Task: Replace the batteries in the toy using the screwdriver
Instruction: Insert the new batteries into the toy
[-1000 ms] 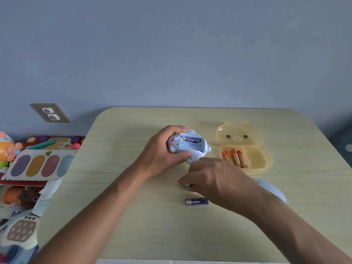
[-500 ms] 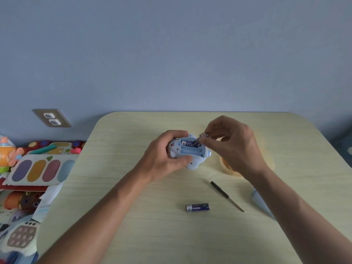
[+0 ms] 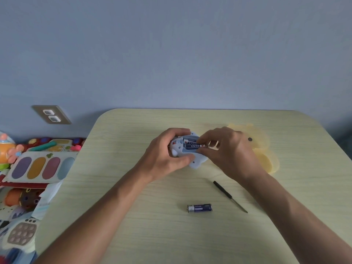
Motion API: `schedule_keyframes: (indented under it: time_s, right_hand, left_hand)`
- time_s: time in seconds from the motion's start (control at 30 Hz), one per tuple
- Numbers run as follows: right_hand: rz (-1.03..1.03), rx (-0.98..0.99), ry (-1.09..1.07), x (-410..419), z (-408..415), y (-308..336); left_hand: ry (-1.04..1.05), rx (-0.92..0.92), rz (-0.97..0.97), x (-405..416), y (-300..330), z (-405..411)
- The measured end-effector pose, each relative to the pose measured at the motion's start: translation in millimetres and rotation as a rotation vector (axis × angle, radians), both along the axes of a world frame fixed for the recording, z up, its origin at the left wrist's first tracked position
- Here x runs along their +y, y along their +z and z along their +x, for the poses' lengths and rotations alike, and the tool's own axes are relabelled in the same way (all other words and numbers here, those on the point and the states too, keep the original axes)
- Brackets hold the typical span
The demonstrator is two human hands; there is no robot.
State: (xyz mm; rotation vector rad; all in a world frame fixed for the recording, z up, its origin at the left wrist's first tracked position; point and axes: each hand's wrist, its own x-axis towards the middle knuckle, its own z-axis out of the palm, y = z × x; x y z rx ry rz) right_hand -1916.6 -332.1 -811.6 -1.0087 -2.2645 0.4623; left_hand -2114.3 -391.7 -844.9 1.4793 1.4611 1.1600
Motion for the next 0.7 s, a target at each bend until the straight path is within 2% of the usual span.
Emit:
schedule_keyframes:
  time_s: [0.43, 0.7]
  right_hand:
    - [0.023, -0.101, 0.048, 8.6, -9.7, -0.3]
    - [0.195, -0.233, 0.142, 8.3, -8.5, -5.7]
  left_hand:
    - [-0.008, 0.037, 0.027, 0.3, -0.6, -0.1]
    - [-0.002, 0.046, 0.022, 1.6, -2.5, -0.9]
